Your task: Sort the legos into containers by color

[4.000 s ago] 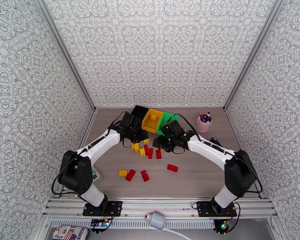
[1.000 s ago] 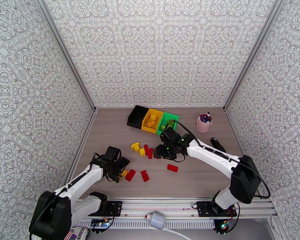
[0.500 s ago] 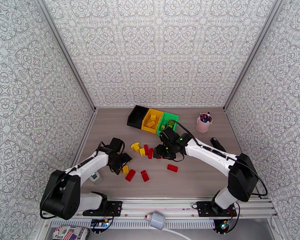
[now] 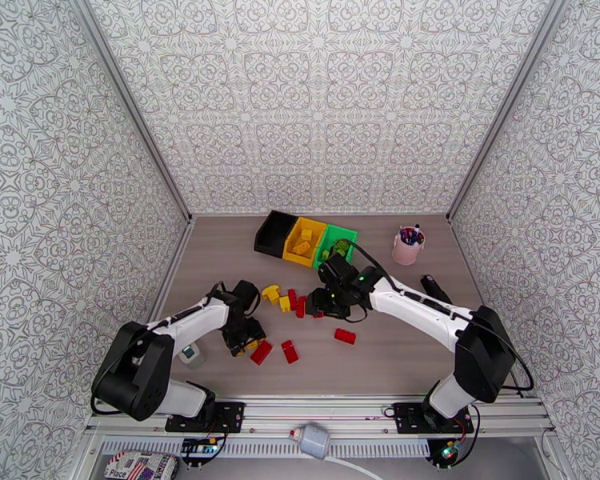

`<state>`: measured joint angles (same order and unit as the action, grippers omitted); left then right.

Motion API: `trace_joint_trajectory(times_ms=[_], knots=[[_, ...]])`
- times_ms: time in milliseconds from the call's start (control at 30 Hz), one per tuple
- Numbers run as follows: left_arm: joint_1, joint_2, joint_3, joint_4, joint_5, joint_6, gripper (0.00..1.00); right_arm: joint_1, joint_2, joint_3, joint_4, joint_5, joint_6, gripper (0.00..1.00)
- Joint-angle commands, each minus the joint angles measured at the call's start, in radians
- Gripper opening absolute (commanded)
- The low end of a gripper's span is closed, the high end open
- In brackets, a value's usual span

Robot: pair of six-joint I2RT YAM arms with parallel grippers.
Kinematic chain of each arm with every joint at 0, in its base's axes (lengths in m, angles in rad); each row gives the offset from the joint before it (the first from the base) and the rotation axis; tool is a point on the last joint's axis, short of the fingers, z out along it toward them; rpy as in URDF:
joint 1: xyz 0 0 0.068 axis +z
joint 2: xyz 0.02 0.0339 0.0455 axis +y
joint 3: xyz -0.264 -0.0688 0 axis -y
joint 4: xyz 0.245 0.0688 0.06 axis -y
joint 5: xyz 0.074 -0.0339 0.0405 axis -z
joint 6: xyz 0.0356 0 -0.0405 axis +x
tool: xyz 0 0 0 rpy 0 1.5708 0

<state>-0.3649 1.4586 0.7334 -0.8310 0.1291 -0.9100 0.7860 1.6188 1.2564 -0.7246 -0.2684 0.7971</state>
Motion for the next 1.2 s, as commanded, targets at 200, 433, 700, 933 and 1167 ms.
trace_joint_trajectory(times_ms=[200, 433, 700, 933, 1167], knots=[[0.0, -0.005, 0.093, -0.04, -0.021, 0.05, 0.32, 0.004, -0.028, -0.021, 0.001, 0.023, 0.015, 0.57], [0.001, -0.043, 0.194, 0.029, 0.098, 0.065, 0.28, -0.045, -0.022, -0.017, 0.065, -0.043, 0.022, 0.57], [-0.026, 0.09, 0.382, 0.232, 0.3, 0.038, 0.28, -0.142, -0.002, -0.022, 0.241, -0.185, 0.085, 0.61], [-0.013, 0.286, 0.587, 0.406, 0.422, -0.017, 0.3, -0.249, 0.012, -0.017, 0.383, -0.296, 0.161, 0.63], [0.016, 0.51, 0.862, 0.449, 0.446, -0.031, 0.33, -0.342, 0.01, -0.006, 0.385, -0.346, 0.165, 0.63]])
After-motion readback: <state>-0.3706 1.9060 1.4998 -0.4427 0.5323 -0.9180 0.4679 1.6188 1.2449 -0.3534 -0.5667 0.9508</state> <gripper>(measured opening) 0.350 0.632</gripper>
